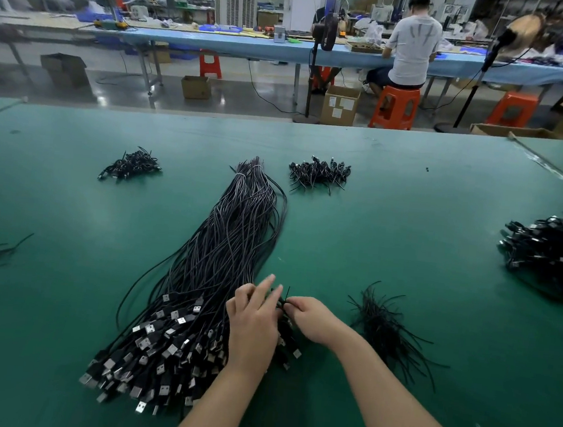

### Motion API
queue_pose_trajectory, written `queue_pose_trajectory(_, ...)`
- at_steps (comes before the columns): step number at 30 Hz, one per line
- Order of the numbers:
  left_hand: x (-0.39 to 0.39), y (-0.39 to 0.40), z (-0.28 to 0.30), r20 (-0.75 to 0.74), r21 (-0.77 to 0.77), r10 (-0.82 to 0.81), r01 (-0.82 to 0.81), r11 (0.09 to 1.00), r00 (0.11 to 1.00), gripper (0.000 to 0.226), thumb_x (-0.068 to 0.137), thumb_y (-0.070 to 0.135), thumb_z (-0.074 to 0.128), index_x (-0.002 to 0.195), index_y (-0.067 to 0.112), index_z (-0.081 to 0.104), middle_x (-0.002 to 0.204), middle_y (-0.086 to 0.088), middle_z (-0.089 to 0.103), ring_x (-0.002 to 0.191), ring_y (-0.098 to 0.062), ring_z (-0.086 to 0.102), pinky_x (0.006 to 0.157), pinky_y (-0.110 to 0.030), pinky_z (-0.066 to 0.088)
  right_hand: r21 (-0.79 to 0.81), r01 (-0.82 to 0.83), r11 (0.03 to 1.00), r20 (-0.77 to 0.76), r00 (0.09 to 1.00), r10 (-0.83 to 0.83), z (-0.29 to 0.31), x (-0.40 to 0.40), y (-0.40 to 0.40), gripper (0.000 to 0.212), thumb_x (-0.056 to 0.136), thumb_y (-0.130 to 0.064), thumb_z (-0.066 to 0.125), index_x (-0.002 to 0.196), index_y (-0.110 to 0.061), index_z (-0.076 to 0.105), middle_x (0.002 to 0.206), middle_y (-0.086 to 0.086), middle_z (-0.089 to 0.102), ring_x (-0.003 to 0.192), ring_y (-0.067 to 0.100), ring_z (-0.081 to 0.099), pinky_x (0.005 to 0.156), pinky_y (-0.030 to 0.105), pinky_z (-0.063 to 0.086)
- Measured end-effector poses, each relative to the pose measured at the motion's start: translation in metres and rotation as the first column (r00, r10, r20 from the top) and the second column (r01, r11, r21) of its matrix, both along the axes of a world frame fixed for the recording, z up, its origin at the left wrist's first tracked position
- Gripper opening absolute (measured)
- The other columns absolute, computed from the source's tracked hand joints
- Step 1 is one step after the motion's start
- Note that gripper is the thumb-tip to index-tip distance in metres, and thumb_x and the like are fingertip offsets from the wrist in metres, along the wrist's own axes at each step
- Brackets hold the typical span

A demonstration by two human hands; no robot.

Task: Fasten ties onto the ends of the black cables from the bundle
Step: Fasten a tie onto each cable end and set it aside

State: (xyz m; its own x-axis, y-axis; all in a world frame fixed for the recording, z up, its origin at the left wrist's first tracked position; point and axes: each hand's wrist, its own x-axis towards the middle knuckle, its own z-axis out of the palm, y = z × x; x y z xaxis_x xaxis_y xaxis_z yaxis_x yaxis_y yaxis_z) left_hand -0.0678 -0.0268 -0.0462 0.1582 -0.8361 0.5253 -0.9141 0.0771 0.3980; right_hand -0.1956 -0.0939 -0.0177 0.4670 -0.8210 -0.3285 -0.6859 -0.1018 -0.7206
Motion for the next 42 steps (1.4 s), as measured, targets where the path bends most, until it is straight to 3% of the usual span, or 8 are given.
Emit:
queue_pose_trajectory(6,0.005,-0.002,-0.004,-0.071,-0.004,-0.025,0.025,1.000,0.997,0.016,0.078,0.013,0.085,0.093,0.018,0.080,0.092,0.012,0.075,0.096,-0.017,0.054,0.081,-0.032,0.030,0.004,-0.014,1.000,0.013,1.000,0.014,0.000,-0.007,0.000,0.029,0.106,-0.025,0.043,0.080,-0.017,0.054,0.071,-0.003,0.051,0.064,0.011,0.043,0.060,0.026,0.035)
queue_pose_trajectory(10,0.007,-0.002,-0.004,-0.076,0.004,-0.059,0.060,0.998,0.995,0.010,0.082,0.014,0.082,0.090,0.020,0.080,0.087,0.013,0.075,0.085,-0.017,0.058,0.078,-0.034,0.030,0.008,-0.018,1.000,0.024,1.000,0.018,0.001,-0.006,0.002,0.027,0.107,-0.023,0.041,0.087,-0.012,0.056,0.082,0.002,0.055,0.077,0.016,0.047,0.073,0.033,0.039)
queue_pose_trajectory(16,0.010,-0.004,-0.003,-0.158,0.077,-0.045,0.058,0.995,0.986,0.007,0.089,0.016,0.075,0.087,0.021,0.079,0.083,0.014,0.073,0.084,-0.014,0.054,0.078,-0.033,0.028,-0.014,0.004,1.000,0.001,1.000,-0.004,-0.002,-0.004,0.008,0.030,0.109,-0.027,0.034,0.086,-0.015,0.049,0.084,0.002,0.052,0.077,0.016,0.046,0.074,0.035,0.040)
queue_pose_trajectory(22,0.014,-0.012,-0.001,-0.261,0.250,0.007,0.061,0.966,0.965,0.013,0.095,0.029,0.067,0.094,0.025,0.080,0.081,0.017,0.064,0.097,-0.012,0.050,0.081,-0.029,0.019,-0.180,0.051,0.982,-0.018,0.998,-0.056,-0.021,-0.002,0.023,0.026,0.106,-0.025,0.032,0.090,-0.014,0.050,0.090,0.002,0.056,0.085,0.021,0.053,0.083,0.043,0.046)
queue_pose_trajectory(28,0.015,-0.017,0.002,-0.290,0.385,0.080,0.039,0.922,0.954,0.012,0.094,0.039,0.066,0.092,0.032,0.076,0.090,0.014,0.068,0.103,-0.011,0.048,0.081,-0.026,0.018,-0.424,0.039,0.905,0.003,0.999,-0.042,-0.039,-0.003,0.034,0.021,0.104,-0.023,0.039,0.111,-0.019,0.058,0.096,-0.008,0.055,0.086,0.015,0.053,0.075,0.029,0.041)
queue_pose_trajectory(33,0.011,-0.015,0.006,-0.292,0.331,0.110,-0.008,0.944,0.950,0.011,0.086,0.035,0.077,0.082,0.030,0.068,0.087,0.017,0.059,0.092,-0.010,0.051,0.084,-0.028,0.028,-0.532,0.093,0.842,0.066,0.995,-0.068,-0.042,-0.002,0.037,0.025,0.102,-0.013,0.045,0.118,-0.013,0.064,0.099,0.000,0.063,0.088,0.021,0.059,0.077,0.035,0.049)
queue_pose_trajectory(38,0.006,-0.011,0.007,-0.073,0.246,0.013,0.006,0.969,0.997,0.009,0.090,0.031,0.072,0.087,0.025,0.077,0.090,0.011,0.065,0.099,-0.016,0.051,0.087,-0.034,0.034,-0.587,0.116,0.801,0.071,0.993,-0.092,-0.042,-0.001,0.041,0.029,0.100,-0.009,0.051,0.124,-0.012,0.065,0.101,0.003,0.066,0.087,0.022,0.062,0.078,0.033,0.051)
queue_pose_trajectory(42,-0.007,-0.012,0.015,0.108,0.173,0.012,-0.030,0.985,0.994,0.010,0.080,0.026,0.081,0.074,0.022,0.075,0.078,0.006,0.066,0.084,-0.023,0.057,0.077,-0.038,0.035,-0.571,0.196,0.797,0.132,0.980,-0.146,-0.039,-0.001,0.043,0.033,0.095,-0.006,0.056,0.127,-0.011,0.065,0.102,0.003,0.067,0.088,0.019,0.063,0.080,0.031,0.052)
